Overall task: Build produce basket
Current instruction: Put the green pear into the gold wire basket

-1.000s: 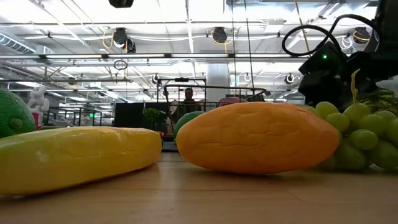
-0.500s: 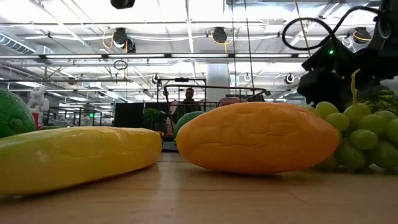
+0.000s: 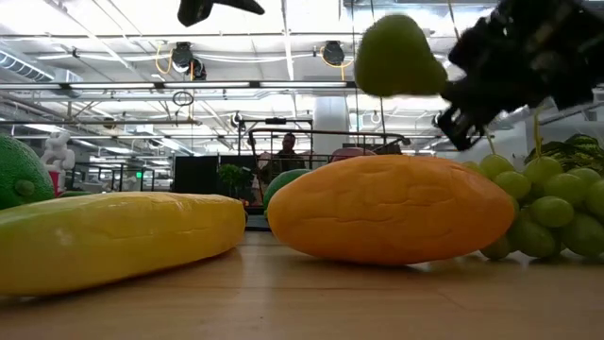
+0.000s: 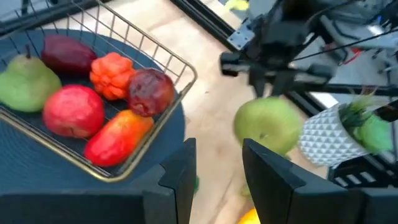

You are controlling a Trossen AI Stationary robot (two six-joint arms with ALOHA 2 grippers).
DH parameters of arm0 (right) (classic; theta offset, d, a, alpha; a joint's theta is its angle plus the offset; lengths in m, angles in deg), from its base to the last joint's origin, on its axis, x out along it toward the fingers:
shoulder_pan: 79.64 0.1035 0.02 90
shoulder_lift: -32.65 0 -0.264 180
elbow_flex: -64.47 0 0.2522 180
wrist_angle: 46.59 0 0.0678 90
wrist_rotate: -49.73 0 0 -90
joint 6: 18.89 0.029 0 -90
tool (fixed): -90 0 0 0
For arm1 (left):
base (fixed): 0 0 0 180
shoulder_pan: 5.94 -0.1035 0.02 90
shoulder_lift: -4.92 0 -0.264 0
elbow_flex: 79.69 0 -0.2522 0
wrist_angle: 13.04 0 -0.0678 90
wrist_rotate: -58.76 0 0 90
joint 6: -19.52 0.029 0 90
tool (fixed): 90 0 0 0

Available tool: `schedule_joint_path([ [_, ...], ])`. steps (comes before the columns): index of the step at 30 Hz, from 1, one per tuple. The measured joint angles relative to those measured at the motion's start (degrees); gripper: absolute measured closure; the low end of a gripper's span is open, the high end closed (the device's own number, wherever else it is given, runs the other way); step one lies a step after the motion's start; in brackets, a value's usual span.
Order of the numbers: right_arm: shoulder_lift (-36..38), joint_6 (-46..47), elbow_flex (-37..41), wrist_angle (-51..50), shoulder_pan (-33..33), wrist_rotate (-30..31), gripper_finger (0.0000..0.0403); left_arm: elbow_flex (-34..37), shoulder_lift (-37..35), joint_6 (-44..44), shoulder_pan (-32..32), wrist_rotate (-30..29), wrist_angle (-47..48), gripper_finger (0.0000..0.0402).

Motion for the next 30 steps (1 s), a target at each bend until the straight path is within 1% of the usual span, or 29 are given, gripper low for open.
schedule_joint_path([
  [3, 3.17, 0.99, -6.48, -10.69, 1.33, 2.8, 0.0395, 0.0, -0.01, 1.52, -1.72, 3.17, 1.26, 0.027],
  [7, 3.76, -1.31, -17.67, -27.08, 2.75, 8.33, 0.0395, 0.02, -1.18, 2.73, -3.74, 7.11, 2.18, 0.027],
  [10, 2.81, -2.14, -25.1, -33.97, 2.98, 12.4, 0.0395, 0.04, -2.79, 5.95, -4.75, 9.78, 2.72, 0.027],
  [13, 1.64, -1.0, -30.6, -38.56, 2.93, 15.52, 0.0395, 0.01, -5.12, 8.82, -5.81, 10.87, 4.0, 0.027],
  [17, -0.57, 1.26, -36.67, -42.22, 2.93, 20.49, 0.0395, 0.0, -8.96, 12.67, -8.01, 10.81, 8.22, 0.027],
  [22, -4.67, 2.76, -43.19, -42.03, 2.93, 25.55, 0.0395, 0.02, -13.16, 18.34, -12.04, 11.28, 13.53, 0.027],
  [26, -8.63, 2.8, -47.81, -41.95, 2.93, 28.47, 0.0395, 0.02, -15.6, 21.81, -15.52, 14.63, 16.11, 0.027],
  [30, -12.29, 2.76, -52.11, -40.67, 2.88, 29.15, 0.0395, 0.01, -17.37, 22.48, -17.54, 18.18, 17.79, 0.027],
])
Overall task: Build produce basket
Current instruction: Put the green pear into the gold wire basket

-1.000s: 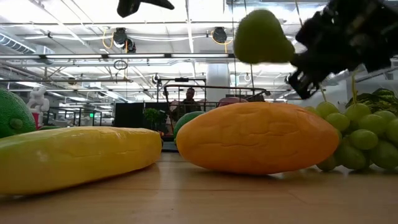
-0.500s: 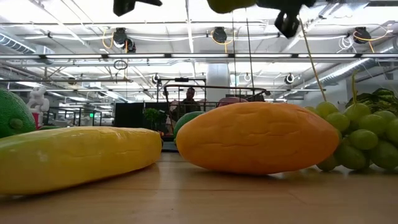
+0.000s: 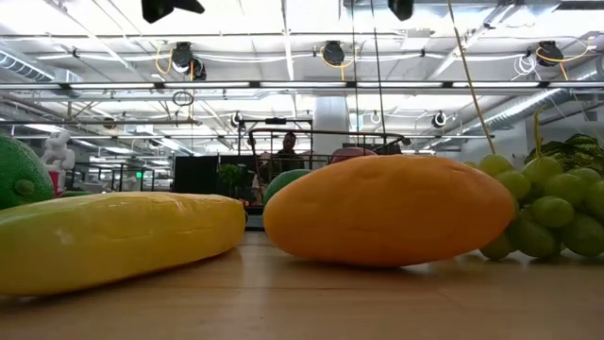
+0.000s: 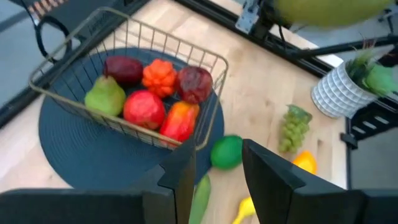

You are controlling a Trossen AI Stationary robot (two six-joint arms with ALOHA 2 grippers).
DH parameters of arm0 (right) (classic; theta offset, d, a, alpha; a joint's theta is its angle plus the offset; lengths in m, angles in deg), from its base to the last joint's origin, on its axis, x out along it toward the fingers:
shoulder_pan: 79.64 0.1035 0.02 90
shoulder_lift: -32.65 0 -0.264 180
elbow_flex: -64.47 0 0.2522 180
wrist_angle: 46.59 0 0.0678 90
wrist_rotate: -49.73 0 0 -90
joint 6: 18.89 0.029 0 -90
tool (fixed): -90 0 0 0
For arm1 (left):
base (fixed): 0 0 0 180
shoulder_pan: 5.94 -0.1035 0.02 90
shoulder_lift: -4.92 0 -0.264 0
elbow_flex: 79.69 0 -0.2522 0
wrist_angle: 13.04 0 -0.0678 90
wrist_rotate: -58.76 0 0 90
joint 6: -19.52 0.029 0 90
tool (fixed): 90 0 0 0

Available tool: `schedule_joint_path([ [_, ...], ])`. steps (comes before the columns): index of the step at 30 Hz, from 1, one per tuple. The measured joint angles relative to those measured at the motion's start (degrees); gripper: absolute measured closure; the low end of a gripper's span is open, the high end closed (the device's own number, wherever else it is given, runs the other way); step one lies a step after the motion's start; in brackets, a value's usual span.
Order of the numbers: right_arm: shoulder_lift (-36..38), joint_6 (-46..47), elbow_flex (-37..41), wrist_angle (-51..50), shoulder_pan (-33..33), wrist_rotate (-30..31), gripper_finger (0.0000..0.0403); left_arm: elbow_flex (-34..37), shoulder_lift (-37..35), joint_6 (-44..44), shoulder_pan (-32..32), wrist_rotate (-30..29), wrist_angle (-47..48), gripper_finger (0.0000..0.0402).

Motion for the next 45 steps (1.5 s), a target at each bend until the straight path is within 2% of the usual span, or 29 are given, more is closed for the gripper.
schedule_joint_path([
  [5, -3.91, -1.5, -6.02, -0.27, 0.04, 2.85, 0.0394, 0.01, -2.27, -0.12, -0.22, 2.97, 1.05, 0.027],
  [9, -6.4, -7.24, -10.08, -0.47, 0.02, 7.17, 0.0394, 0.01, -3.84, 0.52, -0.17, 5.31, 1.47, 0.027],
  [14, -8.0, -19.81, -13.49, 0.4, -0.82, 11.78, 0.0394, 0.14, -5.05, 2.19, -0.27, 5.22, 2.44, 0.027],
  [18, -8.43, -29.99, -15.51, 0.85, -0.26, 17.88, 0.0394, 1.51, -5.66, 2.85, -0.35, 4.96, 2.37, 0.027],
  [22, -8.0, -43.1, -16.08, 0.84, 0.19, 21.64, 0.0394, 3.81, -6.11, 2.38, -0.36, 4.86, 2.44, 0.027],
  [27, -7.95, -58.73, -16.08, 1.18, 0.37, 25.12, 0.0394, 4.6, -6.33, 1.47, -0.19, 4.87, 2.1, 0.027],
  [30, -7.95, -65.61, -16.08, 1.2, -0.11, 25.24, 0.0394, 4.6, -6.35, 1.47, -0.06, 4.87, 1.13, 0.027],
  [35, -7.95, -69.29, -16.08, 1.2, -1.07, 25.26, 0.0394, 4.6, -6.33, 1.71, -0.06, 4.87, -0.52, 0.027],
  [45, -7.95, -70.93, -16.03, 1.2, -1.14, 25.25, 0.0394, 4.6, -6.33, 3.3, -0.06, 4.83, -1.31, 0.027],
])
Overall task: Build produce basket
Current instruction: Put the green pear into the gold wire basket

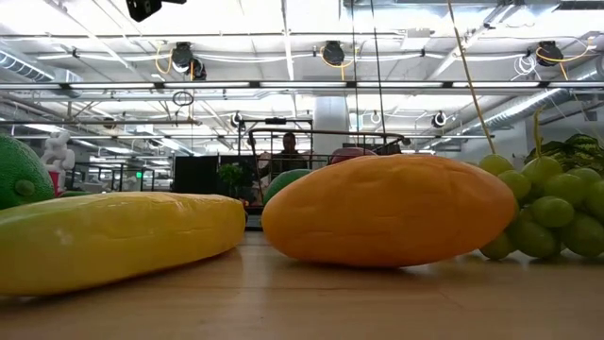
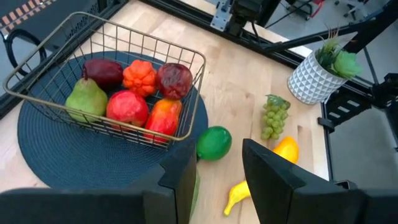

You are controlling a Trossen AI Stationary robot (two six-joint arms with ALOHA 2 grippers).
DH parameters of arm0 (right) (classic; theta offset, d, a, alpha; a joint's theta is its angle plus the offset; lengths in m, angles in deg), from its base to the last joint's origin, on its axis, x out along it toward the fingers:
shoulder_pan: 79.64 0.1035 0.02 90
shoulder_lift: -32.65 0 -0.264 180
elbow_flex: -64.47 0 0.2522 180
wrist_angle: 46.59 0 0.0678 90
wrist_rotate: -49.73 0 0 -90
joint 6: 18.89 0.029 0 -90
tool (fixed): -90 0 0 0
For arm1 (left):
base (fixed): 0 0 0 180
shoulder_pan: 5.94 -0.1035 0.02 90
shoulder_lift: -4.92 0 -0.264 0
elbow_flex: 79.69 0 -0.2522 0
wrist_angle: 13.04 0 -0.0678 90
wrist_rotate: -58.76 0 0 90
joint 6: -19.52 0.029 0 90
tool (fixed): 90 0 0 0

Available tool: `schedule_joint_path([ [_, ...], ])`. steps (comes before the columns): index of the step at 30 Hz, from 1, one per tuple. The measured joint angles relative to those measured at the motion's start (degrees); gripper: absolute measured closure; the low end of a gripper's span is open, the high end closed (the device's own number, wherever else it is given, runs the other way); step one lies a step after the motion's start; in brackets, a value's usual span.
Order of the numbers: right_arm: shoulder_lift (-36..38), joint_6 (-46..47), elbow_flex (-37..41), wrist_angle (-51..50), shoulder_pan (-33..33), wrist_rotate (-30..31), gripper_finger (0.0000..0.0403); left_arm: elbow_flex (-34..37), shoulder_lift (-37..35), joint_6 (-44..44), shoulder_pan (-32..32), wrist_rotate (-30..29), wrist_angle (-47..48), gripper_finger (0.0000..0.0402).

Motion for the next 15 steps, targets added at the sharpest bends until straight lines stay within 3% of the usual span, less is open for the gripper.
schedule_joint_path([
  [15, 0.0, 7.99, 0.0, 0.02, 0.44, 0.0, 0.0394, -0.02, 0.0, 0.0, 0.0, -0.09, 0.04, 0.027],
])
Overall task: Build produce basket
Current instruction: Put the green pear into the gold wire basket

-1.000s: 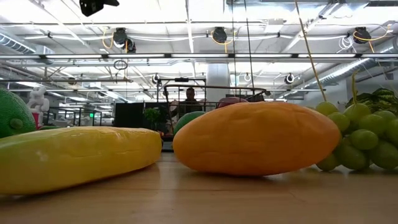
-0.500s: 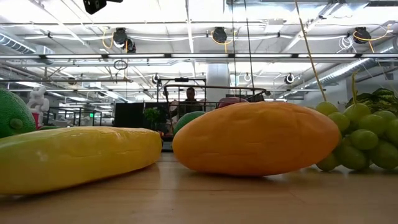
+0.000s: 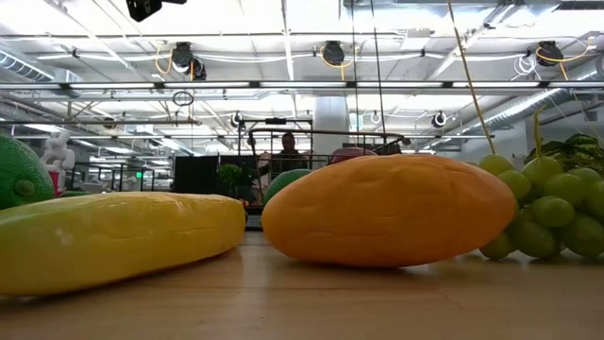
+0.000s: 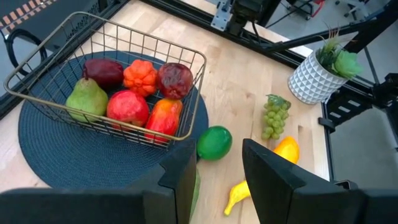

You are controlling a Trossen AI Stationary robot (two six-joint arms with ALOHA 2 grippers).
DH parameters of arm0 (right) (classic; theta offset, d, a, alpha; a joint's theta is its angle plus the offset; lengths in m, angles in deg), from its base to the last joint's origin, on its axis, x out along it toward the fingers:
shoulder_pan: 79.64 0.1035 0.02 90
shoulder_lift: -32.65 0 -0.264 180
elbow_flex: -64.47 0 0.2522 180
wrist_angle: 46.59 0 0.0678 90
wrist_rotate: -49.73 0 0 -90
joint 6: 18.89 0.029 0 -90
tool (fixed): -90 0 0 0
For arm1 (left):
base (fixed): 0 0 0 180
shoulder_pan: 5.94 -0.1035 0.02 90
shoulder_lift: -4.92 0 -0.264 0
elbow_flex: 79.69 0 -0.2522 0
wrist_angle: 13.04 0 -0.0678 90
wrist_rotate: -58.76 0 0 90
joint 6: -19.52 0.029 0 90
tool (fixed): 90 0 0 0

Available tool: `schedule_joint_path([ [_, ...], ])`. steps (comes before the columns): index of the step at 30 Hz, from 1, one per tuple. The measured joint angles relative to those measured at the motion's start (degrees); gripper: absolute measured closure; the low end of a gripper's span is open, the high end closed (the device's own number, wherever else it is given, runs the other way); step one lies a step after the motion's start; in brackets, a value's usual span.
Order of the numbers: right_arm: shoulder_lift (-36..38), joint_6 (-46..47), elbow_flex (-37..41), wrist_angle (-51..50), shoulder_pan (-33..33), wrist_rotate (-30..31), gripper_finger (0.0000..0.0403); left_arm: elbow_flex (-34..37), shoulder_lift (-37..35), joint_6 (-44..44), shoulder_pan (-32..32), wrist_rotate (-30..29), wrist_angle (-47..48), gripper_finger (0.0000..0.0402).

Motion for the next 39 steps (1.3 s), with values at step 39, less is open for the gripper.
schedule_joint_path([
  [39, -0.24, 58.2, 0.07, 10.48, -1.49, 0.04, 0.0394, 0.0, 0.0, -7.19, 0.0, -10.95, 0.11, 0.027],
])
